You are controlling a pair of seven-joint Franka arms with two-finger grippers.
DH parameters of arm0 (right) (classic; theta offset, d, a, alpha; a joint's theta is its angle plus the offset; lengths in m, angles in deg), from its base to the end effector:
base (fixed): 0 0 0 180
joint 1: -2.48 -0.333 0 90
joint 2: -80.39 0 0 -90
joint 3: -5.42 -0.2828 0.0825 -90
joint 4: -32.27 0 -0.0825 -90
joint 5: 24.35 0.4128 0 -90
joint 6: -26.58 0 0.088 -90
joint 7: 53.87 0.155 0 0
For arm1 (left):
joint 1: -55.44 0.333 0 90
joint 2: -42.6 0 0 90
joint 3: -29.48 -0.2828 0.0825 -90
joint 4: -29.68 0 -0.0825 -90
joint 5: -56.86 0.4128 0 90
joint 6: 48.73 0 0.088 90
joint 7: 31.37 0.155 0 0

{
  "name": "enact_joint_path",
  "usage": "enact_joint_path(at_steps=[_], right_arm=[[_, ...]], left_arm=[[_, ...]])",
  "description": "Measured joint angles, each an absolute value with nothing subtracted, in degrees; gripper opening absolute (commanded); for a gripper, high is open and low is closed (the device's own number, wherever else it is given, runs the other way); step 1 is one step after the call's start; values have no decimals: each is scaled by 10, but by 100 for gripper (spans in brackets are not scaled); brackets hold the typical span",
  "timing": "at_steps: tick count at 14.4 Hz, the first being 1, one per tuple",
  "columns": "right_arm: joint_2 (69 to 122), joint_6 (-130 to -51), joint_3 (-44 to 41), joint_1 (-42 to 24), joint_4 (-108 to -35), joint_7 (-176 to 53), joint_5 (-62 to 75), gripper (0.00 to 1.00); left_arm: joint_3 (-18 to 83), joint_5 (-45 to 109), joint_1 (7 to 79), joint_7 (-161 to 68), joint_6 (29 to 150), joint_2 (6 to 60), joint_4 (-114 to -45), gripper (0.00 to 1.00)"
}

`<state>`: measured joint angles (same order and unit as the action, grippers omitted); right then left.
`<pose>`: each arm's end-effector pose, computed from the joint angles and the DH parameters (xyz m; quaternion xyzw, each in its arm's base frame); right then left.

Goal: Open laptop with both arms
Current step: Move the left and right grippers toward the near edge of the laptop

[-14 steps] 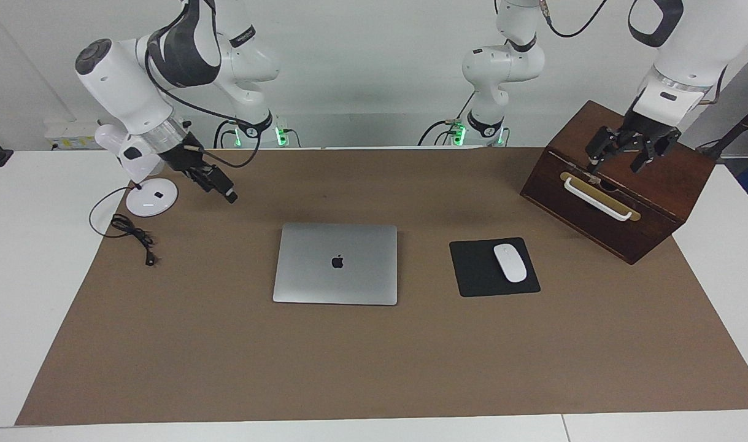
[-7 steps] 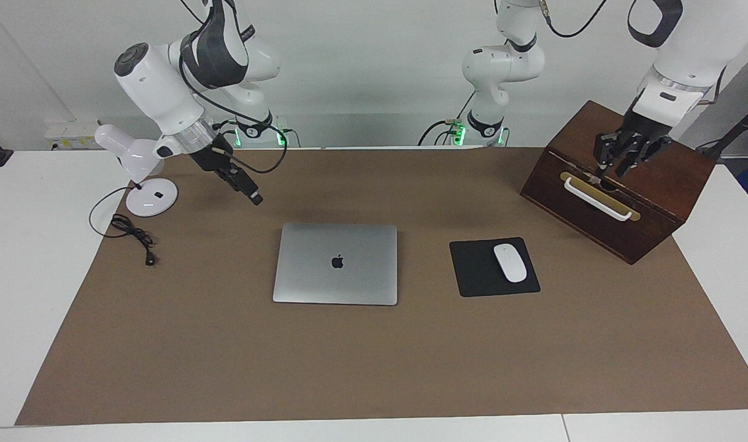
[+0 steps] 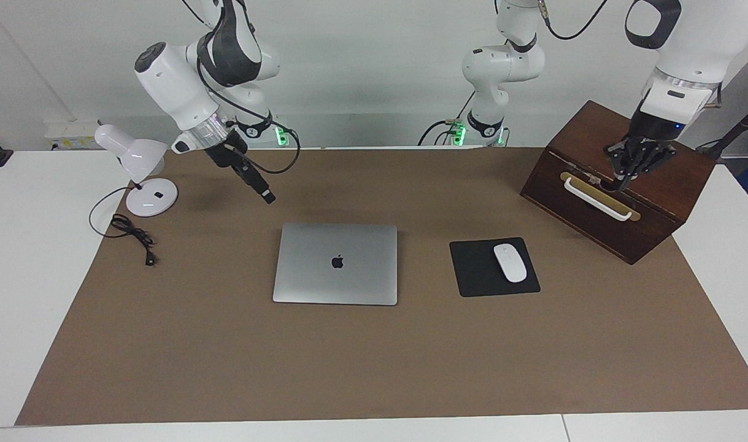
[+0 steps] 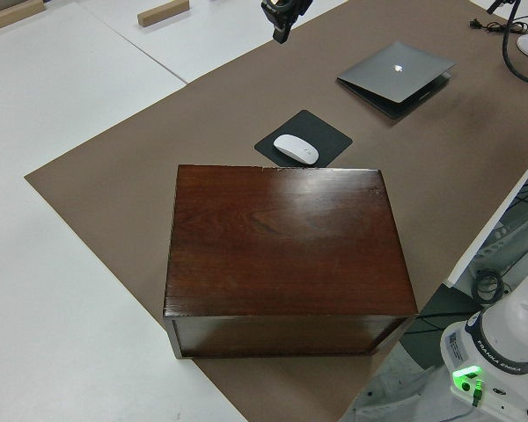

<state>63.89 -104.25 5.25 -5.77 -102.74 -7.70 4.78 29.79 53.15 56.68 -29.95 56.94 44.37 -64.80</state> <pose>0.5137 0.1054 0.3770 -0.8643 0.4467 0.0023 0.2311 0.6105 0.0018 0.5500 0.9931 0.0009 0.1134 0.0296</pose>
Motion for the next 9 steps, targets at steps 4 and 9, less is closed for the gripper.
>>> enact_joint_path(at_steps=[4, 9], right_arm=[[615, -1114, 52, -111, -1074, 2, 52, 100], [584, -1191, 51, -162, -1138, 50, 52, 100]], left_arm=[[299, 522, 567, -300, 621, 439, -656, 0], [309, 498, 555, -300, 737, 448, -735, 0]])
